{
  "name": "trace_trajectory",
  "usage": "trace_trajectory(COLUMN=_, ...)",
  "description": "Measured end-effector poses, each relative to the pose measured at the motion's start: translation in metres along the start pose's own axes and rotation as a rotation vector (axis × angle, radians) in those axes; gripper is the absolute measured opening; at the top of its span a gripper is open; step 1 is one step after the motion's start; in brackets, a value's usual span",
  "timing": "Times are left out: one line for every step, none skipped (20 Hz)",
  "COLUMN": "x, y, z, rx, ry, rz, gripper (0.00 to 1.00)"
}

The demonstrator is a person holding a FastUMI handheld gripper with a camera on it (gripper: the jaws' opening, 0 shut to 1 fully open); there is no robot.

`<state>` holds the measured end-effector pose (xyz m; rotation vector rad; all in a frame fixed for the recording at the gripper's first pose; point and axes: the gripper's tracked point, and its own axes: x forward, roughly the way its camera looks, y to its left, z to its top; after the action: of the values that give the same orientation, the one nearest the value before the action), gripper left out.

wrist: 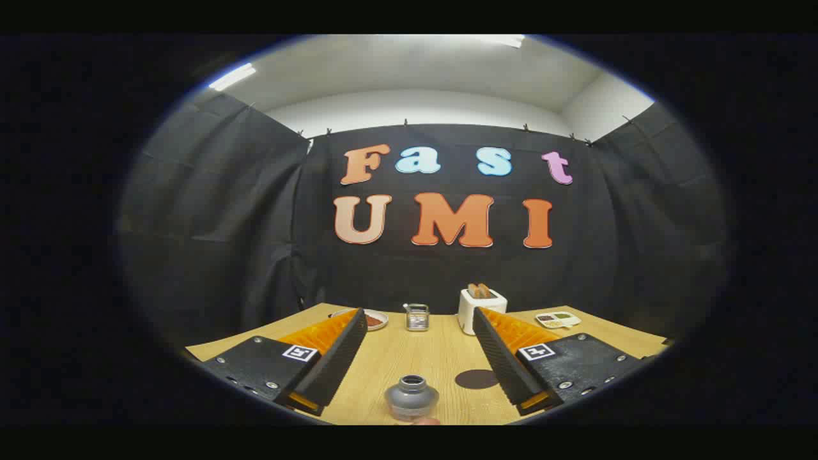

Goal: Take the bottle from table, then pour the juice into the cup, finally place the bottle on the coaster

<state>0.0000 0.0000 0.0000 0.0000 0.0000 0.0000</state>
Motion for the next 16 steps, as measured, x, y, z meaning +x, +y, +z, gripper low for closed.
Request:
trace_trajectory(x=-0.002, y=0.007, z=-0.003, rx=-0.011, ry=0.004, rz=-0.008, gripper=0.98)
trace_trajectory(x=-0.003, y=0.013, z=-0.004, rx=-0.018, ry=0.002, rz=-0.012, gripper=0.98)
trace_trajectory(x=-0.006, y=0.019, z=-0.006, rx=-0.027, ry=-0.003, rz=-0.012, gripper=0.98)
trace_trajectory(x=-0.007, y=0.023, z=-0.010, rx=-0.032, ry=-0.007, rz=-0.016, gripper=0.98)
trace_trajectory(x=-0.009, y=0.025, z=-0.014, rx=-0.035, ry=-0.003, rz=-0.020, gripper=0.98)
trace_trajectory(x=-0.012, y=0.026, z=-0.020, rx=-0.042, ry=0.003, rz=-0.022, gripper=0.98)
trace_trajectory(x=-0.013, y=0.027, z=-0.025, rx=-0.044, ry=0.012, rz=-0.029, gripper=0.98)
trace_trajectory(x=-0.013, y=0.024, z=-0.030, rx=-0.040, ry=0.022, rz=-0.042, gripper=0.98)
trace_trajectory(x=-0.014, y=0.022, z=-0.034, rx=-0.027, ry=0.030, rz=-0.052, gripper=0.98)
trace_trajectory(x=-0.015, y=0.021, z=-0.037, rx=-0.014, ry=0.028, rz=-0.063, gripper=0.98)
trace_trajectory(x=-0.016, y=0.019, z=-0.037, rx=-0.005, ry=0.022, rz=-0.067, gripper=0.98)
trace_trajectory(x=-0.016, y=0.018, z=-0.040, rx=0.009, ry=0.022, rz=-0.068, gripper=0.98)
trace_trajectory(x=-0.015, y=0.019, z=-0.043, rx=0.021, ry=0.018, rz=-0.062, gripper=0.98)
trace_trajectory(x=-0.013, y=0.017, z=-0.044, rx=0.024, ry=0.024, rz=-0.060, gripper=0.98)
trace_trajectory(x=-0.014, y=0.012, z=-0.047, rx=0.021, ry=0.031, rz=-0.068, gripper=0.98)
trace_trajectory(x=-0.014, y=0.009, z=-0.047, rx=0.015, ry=0.035, rz=-0.069, gripper=0.99)
